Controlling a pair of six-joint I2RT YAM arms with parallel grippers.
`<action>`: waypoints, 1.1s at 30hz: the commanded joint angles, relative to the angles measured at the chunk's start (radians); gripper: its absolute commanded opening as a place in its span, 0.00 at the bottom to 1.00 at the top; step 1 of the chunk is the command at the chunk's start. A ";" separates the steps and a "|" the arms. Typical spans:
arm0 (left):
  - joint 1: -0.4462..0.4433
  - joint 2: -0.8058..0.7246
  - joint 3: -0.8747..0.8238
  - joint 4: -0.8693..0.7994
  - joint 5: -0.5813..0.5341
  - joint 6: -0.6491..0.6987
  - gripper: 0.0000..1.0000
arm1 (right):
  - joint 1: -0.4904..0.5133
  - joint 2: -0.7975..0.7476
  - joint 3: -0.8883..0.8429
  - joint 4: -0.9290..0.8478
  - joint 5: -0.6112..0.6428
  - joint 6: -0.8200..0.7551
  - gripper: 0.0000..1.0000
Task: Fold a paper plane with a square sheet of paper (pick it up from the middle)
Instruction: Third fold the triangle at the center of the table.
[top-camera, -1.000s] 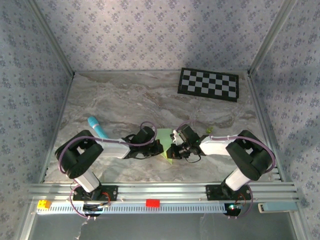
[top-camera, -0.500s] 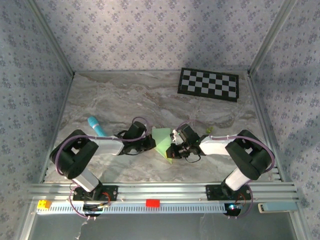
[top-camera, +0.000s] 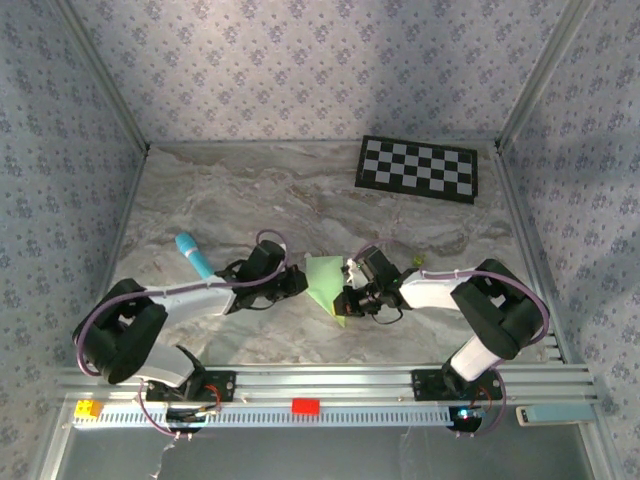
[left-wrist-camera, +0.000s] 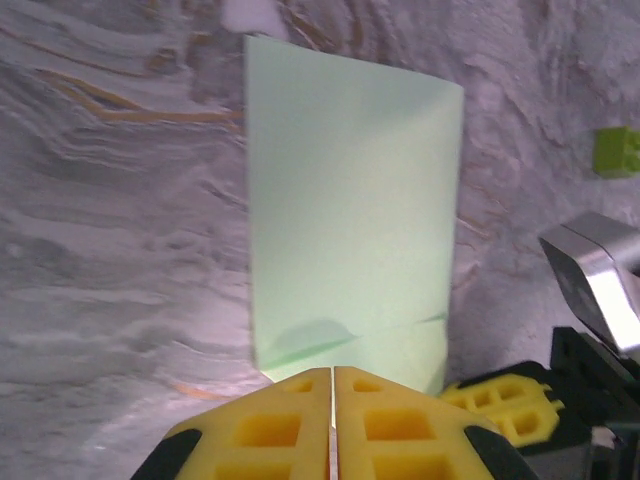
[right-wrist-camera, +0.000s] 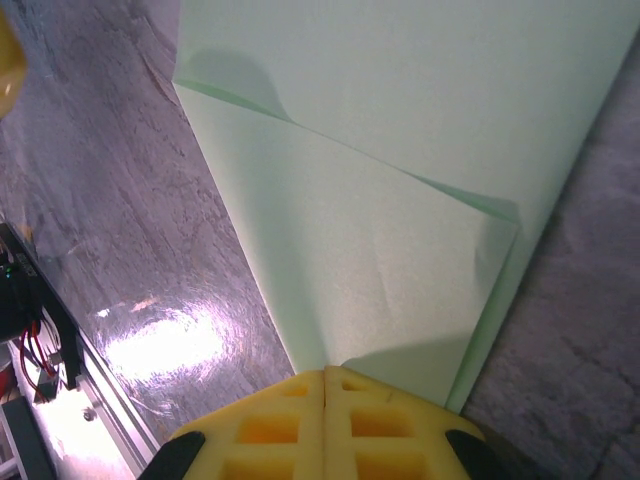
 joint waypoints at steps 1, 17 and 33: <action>-0.025 0.031 0.013 0.030 0.032 0.020 0.09 | -0.015 0.043 -0.012 -0.135 0.073 -0.025 0.00; -0.049 0.187 0.067 0.097 0.026 0.016 0.09 | -0.022 0.048 -0.009 -0.137 0.058 -0.073 0.00; -0.049 0.225 0.031 -0.038 -0.044 0.002 0.01 | -0.015 -0.023 0.085 -0.195 0.019 -0.116 0.05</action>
